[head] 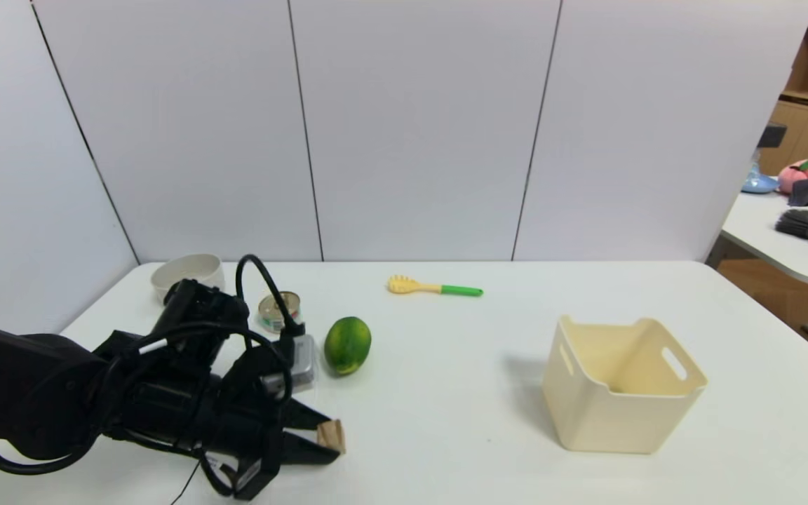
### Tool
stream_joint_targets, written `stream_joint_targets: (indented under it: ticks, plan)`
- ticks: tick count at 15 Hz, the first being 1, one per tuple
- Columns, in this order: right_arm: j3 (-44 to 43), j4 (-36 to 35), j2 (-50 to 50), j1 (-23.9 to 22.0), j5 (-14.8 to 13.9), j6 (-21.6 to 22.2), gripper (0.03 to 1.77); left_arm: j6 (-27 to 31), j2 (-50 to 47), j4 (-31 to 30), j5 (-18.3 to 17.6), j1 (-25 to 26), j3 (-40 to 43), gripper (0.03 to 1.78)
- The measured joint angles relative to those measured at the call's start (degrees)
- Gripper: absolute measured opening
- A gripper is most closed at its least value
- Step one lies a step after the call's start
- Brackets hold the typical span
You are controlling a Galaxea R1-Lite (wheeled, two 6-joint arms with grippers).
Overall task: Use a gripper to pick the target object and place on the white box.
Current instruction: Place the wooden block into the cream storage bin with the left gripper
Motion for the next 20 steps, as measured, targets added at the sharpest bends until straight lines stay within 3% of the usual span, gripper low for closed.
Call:
stream_joint_targets:
  ticks: [3,5,15,20]
  plan:
    - [0.00,-0.02,0.00,0.00,-0.02,-0.04,1.70,-9.39,-0.05,-14.28,0.05,-0.57,-3.01,0.40]
    - [0.00,-0.02,0.00,0.00,-0.02,-0.01,1.70,-15.04,0.55,-20.02,0.07,-2.17,-7.08,0.40]
    - [0.00,0.00,0.00,0.00,-0.02,0.00,1.70,-33.12,14.28,-21.47,0.83,-17.69,-44.30,0.40]
    - [0.00,-0.02,0.00,0.00,0.00,0.00,1.70,-38.99,21.50,-21.09,0.79,-23.24,-50.44,0.40]
